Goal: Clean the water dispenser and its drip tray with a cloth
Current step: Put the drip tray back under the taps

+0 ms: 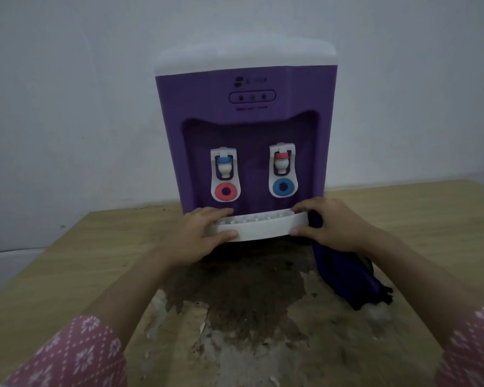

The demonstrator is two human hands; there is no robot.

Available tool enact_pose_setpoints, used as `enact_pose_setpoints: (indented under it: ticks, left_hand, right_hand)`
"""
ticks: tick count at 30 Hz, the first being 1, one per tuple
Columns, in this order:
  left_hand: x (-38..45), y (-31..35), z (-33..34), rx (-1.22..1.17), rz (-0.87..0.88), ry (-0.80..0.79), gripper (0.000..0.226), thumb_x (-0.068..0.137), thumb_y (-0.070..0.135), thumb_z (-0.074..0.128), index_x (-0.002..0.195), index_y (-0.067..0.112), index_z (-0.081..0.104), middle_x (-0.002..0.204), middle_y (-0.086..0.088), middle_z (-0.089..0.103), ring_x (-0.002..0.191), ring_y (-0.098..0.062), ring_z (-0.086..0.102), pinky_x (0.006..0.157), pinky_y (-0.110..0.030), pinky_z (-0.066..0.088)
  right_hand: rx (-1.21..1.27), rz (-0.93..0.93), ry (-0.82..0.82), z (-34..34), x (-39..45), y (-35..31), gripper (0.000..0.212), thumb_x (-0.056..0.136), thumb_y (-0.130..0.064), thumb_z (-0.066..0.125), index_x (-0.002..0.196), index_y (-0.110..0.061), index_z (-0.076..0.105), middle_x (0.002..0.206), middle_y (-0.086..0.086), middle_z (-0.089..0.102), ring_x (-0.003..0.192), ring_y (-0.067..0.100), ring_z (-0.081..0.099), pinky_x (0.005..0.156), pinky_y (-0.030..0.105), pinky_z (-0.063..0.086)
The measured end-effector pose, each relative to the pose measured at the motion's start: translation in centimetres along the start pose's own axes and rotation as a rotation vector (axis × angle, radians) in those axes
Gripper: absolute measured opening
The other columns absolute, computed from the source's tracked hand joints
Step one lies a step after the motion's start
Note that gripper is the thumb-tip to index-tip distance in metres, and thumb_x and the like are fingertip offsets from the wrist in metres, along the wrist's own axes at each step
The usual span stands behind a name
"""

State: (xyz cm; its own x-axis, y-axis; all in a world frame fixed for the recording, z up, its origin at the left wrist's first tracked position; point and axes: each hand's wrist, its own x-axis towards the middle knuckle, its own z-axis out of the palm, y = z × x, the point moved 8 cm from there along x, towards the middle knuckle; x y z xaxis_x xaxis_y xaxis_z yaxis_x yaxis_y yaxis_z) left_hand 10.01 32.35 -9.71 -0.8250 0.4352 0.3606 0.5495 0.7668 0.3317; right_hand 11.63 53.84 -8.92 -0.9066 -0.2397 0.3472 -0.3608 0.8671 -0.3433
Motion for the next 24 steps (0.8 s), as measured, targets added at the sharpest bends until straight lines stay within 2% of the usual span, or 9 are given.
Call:
enact_pose_setpoints:
  ticks: [3,6,7,9,12,16,18,21,24]
  left_hand:
    - [-0.4,0.1,0.5,0.067,0.09,0.01,0.057,0.079,0.039,0.067,0.13,0.022,0.05,0.129,0.007,0.053,0.12,-0.013,0.046,0.098,-0.024,0.032]
    - [-0.7,0.3,0.8,0.145,0.11,0.08,0.051,0.082,0.026,0.067,0.129,0.013,0.052,0.133,-0.005,0.055,0.127,-0.023,0.045,0.107,-0.025,0.017]
    - [-0.8,0.3,1.0,0.154,0.12,0.092,0.05,0.083,0.025,0.066,0.128,0.011,0.053,0.132,-0.006,0.056,0.125,-0.023,0.047,0.108,-0.026,0.019]
    - [-1.1,0.3,1.1,0.141,0.126,0.115,0.047,0.083,0.026,0.066,0.125,0.009,0.055,0.126,-0.008,0.06,0.118,-0.023,0.054,0.101,-0.029,0.035]
    - [-1.7,0.4,0.7,0.067,0.1,0.162,0.043,0.081,0.031,0.067,0.119,0.011,0.059,0.117,-0.004,0.064,0.108,-0.02,0.058,0.085,-0.028,0.047]
    - [-2.3,1.4,-0.2,-0.058,0.071,0.228,0.034,0.076,0.032,0.072,0.106,0.017,0.064,0.1,0.012,0.063,0.087,-0.002,0.053,0.069,-0.008,0.039]
    - [-2.9,2.1,-1.2,-0.157,0.059,0.276,0.031,0.073,0.029,0.076,0.1,0.018,0.066,0.095,0.018,0.06,0.081,0.005,0.053,0.068,-0.004,0.038]
    - [-3.6,3.3,-2.6,-0.24,0.057,0.326,0.028,0.07,0.026,0.078,0.095,0.02,0.066,0.094,0.018,0.06,0.088,0.01,0.053,0.071,-0.002,0.036]
    - [-4.1,4.7,-3.5,-0.232,0.054,0.341,0.027,0.072,0.024,0.077,0.095,0.021,0.064,0.09,0.024,0.054,0.088,0.021,0.045,0.07,0.002,0.033]
  right_hand:
    - [0.02,-0.003,-0.016,1.0,-0.1,0.8,0.049,0.078,-0.042,0.067,0.121,-0.02,0.055,0.123,0.001,0.058,0.111,0.014,0.05,0.088,0.021,0.035]
    - [0.033,0.005,-0.021,1.7,-0.1,1.2,0.05,0.079,-0.042,0.066,0.122,-0.019,0.055,0.123,0.001,0.058,0.111,0.016,0.05,0.089,0.023,0.037]
    - [0.034,0.006,-0.009,1.7,-0.2,1.2,0.05,0.079,-0.041,0.066,0.122,-0.019,0.055,0.123,0.001,0.058,0.112,0.015,0.05,0.089,0.023,0.037]
    - [0.07,0.004,0.049,1.1,-0.4,1.3,0.049,0.076,-0.04,0.069,0.119,-0.02,0.057,0.12,-0.001,0.059,0.108,0.011,0.049,0.087,0.021,0.036]
    - [0.18,0.013,0.242,-0.9,-1.2,1.3,0.047,0.068,-0.033,0.078,0.108,-0.022,0.057,0.106,-0.005,0.058,0.095,0.009,0.051,0.072,0.014,0.038]
    - [0.32,0.042,0.431,-3.0,-2.6,0.5,0.06,0.059,-0.023,0.084,0.101,-0.022,0.042,0.097,-0.01,0.051,0.086,0.003,0.05,0.067,0.013,0.042]
    - [0.325,0.052,0.534,-4.6,-3.5,-0.2,0.052,0.06,-0.022,0.083,0.095,-0.02,0.045,0.095,-0.005,0.053,0.079,0.008,0.052,0.065,0.016,0.046]
    - [0.402,0.052,0.738,-7.4,-5.6,-1.7,0.034,0.064,-0.017,0.081,0.083,-0.013,0.053,0.082,-0.003,0.056,0.069,0.007,0.054,0.061,0.009,0.047]
    - [0.386,0.015,0.924,-10.0,-7.3,-4.7,0.029,0.067,-0.02,0.08,0.083,-0.012,0.057,0.082,-0.001,0.059,0.068,0.007,0.053,0.062,0.01,0.046]
